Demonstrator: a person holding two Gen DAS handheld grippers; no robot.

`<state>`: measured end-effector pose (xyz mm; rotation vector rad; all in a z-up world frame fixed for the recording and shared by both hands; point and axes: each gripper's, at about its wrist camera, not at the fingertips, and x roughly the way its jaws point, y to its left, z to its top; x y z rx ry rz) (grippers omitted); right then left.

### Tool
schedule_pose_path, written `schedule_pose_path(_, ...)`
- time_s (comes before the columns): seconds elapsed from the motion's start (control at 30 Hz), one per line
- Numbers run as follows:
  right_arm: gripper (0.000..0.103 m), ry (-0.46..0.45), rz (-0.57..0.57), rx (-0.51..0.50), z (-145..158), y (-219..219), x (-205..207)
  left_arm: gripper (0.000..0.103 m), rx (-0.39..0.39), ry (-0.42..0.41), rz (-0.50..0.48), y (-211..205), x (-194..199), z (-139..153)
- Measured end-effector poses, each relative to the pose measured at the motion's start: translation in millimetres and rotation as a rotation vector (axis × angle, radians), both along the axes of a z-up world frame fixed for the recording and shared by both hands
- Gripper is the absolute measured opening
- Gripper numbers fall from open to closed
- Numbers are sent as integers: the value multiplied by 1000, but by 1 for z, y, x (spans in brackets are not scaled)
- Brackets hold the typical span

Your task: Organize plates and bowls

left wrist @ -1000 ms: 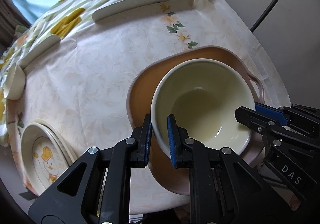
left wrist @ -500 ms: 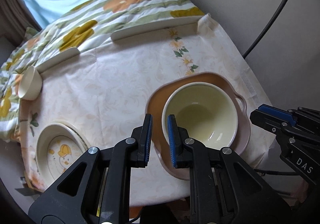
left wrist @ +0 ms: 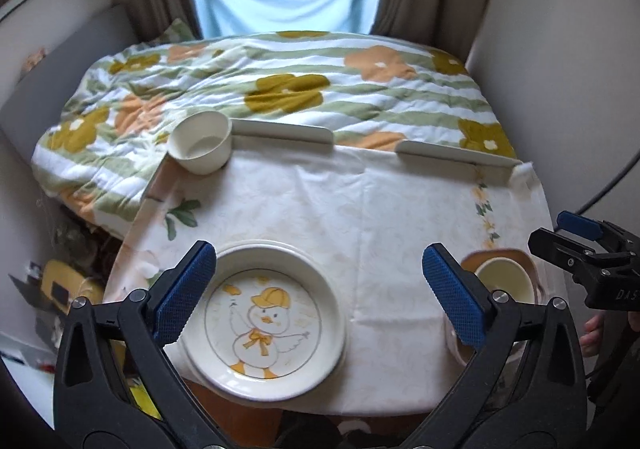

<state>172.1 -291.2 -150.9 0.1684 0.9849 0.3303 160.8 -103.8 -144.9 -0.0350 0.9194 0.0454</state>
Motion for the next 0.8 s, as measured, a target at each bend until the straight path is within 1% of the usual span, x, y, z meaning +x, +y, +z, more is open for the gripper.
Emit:
schedule_pose_path(0.1, 103, -13, 59, -9, 4, 29, 28, 103, -37, -7, 80, 38, 10, 0)
schedule_pose_path(0.27, 103, 3, 160, -31, 8, 89, 86, 103, -99, -14, 209, 101, 34, -7)
schedule_pose_path(0.4, 103, 19, 225, 15, 6, 136, 133, 102, -194, -5, 311, 157, 60, -21)
schedule_pose_path(0.47, 103, 62, 257, 27, -4, 163, 162, 102, -245, 7, 353, 185, 76, -32)
schedule_pose_path(0.57, 103, 128, 291, 71, -26, 193, 197, 102, -320, 20, 390, 215, 103, -51)
schedule_pose_path(0.6, 103, 150, 295, 80, -34, 203, 208, 99, -340, 29, 397, 224, 115, -60)
schedule_pose_path(0.67, 103, 191, 295, 86, -52, 222, 228, 91, -375, 57, 404, 238, 134, -77)
schedule_pose_path(0.7, 102, 207, 297, 90, -60, 230, 235, 83, -393, 72, 404, 242, 144, -87)
schedule_pose_path(0.73, 98, 224, 301, 98, -68, 239, 242, 78, -405, 86, 402, 246, 152, -95)
schedule_pose_path(0.77, 88, 251, 308, 109, -78, 246, 250, 75, -414, 101, 401, 250, 161, -105)
schedule_pose_path(0.8, 82, 273, 310, 117, -87, 254, 256, 67, -425, 114, 400, 253, 169, -113)
